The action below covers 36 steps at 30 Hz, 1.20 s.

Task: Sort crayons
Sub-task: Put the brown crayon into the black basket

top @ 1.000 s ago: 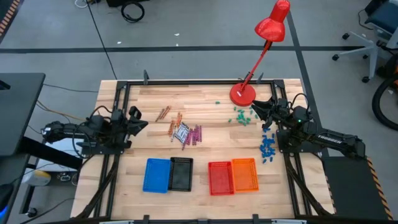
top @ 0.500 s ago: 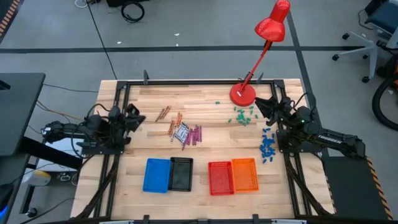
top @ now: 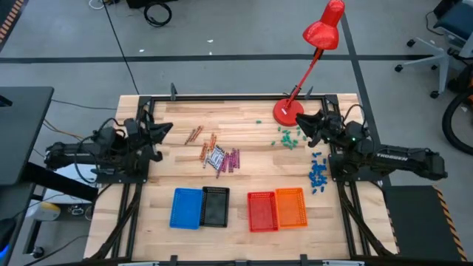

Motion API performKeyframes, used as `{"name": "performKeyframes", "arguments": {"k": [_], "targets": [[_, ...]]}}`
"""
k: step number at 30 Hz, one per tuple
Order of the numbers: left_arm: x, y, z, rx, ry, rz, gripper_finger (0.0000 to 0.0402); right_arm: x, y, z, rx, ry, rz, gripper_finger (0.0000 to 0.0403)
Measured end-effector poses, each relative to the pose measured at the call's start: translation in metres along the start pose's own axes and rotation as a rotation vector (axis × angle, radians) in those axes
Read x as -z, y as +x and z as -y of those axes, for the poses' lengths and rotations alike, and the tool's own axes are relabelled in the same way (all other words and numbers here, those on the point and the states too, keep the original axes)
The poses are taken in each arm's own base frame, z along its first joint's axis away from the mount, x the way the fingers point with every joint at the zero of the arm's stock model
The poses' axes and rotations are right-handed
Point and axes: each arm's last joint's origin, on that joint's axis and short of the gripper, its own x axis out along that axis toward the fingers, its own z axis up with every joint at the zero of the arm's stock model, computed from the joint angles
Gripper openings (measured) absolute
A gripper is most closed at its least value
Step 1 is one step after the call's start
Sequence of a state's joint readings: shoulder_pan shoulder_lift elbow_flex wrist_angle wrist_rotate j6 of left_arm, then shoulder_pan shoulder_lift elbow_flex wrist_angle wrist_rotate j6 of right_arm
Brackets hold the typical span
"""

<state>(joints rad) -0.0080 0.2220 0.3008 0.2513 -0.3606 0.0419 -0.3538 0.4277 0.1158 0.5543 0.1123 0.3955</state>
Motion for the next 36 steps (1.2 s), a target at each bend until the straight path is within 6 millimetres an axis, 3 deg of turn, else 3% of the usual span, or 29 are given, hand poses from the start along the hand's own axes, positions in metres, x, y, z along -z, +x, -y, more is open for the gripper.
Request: {"name": "performKeyframes", "arguments": {"k": [4, 10, 14, 19, 26, 36], "targets": [[0.002, 0.018, 0.001, -0.044, 0.053, -0.106, 0.0020, -0.002, 0.024, -0.007, 0.018, -0.038, -0.097, 0.0144], [0.012, 0.047, -0.001, -0.125, 0.112, -0.241, 0.0031, 0.010, 0.073, -0.023, 0.038, -0.079, -0.327, 0.0144], [0.025, 0.059, -0.001, -0.111, 0.108, -0.351, 0.0067, 0.022, 0.104, -0.038, 0.102, -0.123, -0.495, 0.0144], [0.044, 0.059, 0.001, -0.097, 0.136, -0.526, 0.0121, 0.039, 0.132, -0.063, 0.167, -0.186, -0.657, 0.0144], [0.065, 0.053, -0.001, -0.144, 0.066, -0.719, 0.0145, 0.057, 0.153, -0.092, 0.148, -0.206, -0.742, 0.0144], [0.095, 0.058, -0.005, -0.233, 0.030, -0.915, 0.0143, 0.087, 0.142, -0.118, 0.179, -0.273, -0.747, 0.0144]]}}
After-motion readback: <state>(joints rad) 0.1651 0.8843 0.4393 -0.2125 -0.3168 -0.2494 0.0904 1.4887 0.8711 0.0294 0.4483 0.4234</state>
